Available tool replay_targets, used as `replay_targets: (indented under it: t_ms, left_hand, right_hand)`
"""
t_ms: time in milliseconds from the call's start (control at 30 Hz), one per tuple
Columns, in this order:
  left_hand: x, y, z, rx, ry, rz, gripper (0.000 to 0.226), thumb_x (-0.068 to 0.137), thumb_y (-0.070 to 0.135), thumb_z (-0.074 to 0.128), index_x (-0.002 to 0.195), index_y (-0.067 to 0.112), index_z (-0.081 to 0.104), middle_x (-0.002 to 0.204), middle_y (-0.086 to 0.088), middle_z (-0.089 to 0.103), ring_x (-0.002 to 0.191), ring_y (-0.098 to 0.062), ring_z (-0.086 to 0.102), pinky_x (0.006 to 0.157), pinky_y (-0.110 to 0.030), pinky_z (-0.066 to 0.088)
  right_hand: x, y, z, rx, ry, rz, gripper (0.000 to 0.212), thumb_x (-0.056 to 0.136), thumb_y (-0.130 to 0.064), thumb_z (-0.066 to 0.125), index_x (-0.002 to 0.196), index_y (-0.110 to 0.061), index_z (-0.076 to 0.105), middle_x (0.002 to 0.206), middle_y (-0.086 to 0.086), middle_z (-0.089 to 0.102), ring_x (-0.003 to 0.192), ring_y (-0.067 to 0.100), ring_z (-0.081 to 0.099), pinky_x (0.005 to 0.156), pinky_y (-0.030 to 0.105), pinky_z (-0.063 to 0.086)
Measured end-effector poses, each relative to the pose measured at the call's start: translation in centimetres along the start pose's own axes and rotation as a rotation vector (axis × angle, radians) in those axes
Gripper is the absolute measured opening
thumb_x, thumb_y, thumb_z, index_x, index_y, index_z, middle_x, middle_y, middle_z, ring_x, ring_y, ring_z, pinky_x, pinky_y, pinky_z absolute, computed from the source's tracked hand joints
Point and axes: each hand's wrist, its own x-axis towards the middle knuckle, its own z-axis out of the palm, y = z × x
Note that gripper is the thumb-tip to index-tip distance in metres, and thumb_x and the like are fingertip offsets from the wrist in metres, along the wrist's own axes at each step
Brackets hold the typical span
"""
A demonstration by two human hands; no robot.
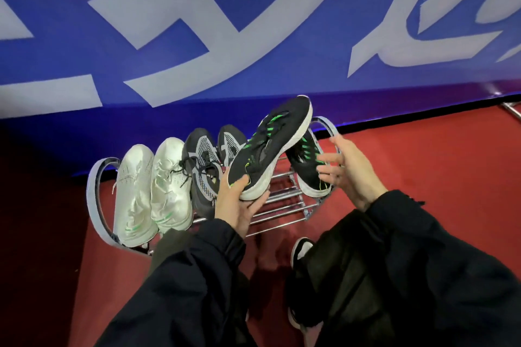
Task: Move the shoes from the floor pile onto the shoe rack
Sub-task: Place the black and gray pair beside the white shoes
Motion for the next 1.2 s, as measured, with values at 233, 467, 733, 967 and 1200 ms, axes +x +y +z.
replay_targets:
  t_ms: [233,467,733,967,1200]
  left_hand:
    - [2.4,-3.2,2.5,0.144,0.195,0.071,0.069,0.083,0.003,0.074,0.138,0.019,0.036,0.117,-0.007,0.068,0.094,-0.019,0.067,0.077,-0.033,0.057]
    - [3.2,-7.2,4.2,0.726,0.199,0.004,0.055,0.080,0.009,0.077,0.108,0.016,0.029,0.090,-0.001,0.060,0.075,-0.014,0.062,0.065,-0.011,0.052]
    - [4.1,-8.7,3.1,0.966,0.383,-0.070,0.028,0.079,0.023,0.073,0.098,0.020,0.053,0.091,-0.005,0.070,0.090,-0.026,0.069,0.092,-0.039,0.054]
    - [2.4,-8.0,4.2,0.898,0.541,0.156,0.015,0.084,0.021,0.062,0.096,0.023,0.055,0.071,0.012,0.058,0.080,-0.024,0.063,0.080,-0.029,0.045]
    - [3.3,-7.8,2.9,0.974,0.474,0.309,0.051,0.081,0.034,0.048,0.132,0.036,0.051,0.101,-0.004,0.073,0.093,-0.026,0.068,0.088,-0.042,0.053]
  right_hand:
    - [0.7,2.5,1.2,0.003,-0.056,0.060,0.041,0.100,-0.045,0.052,0.128,-0.016,0.055,0.094,0.012,0.062,0.063,0.015,0.056,0.059,0.028,0.046]
    - [1.3,5.2,1.7,-0.013,-0.087,0.089,0.030,0.097,-0.043,0.059,0.119,-0.022,0.061,0.098,0.009,0.071,0.068,0.017,0.064,0.063,0.030,0.052]
    - [1.8,6.2,1.3,-0.150,-0.148,0.167,0.018,0.098,-0.034,0.061,0.109,-0.020,0.064,0.098,0.008,0.067,0.073,0.018,0.062,0.067,0.030,0.052]
    - [1.9,6.6,1.4,-0.155,-0.188,0.118,0.024,0.099,-0.031,0.060,0.116,-0.015,0.066,0.092,0.005,0.070,0.074,0.014,0.063,0.066,0.027,0.051]
    - [2.3,7.1,1.4,-0.140,-0.184,0.094,0.025,0.097,-0.034,0.061,0.112,-0.017,0.069,0.091,0.004,0.070,0.078,0.013,0.065,0.068,0.027,0.052]
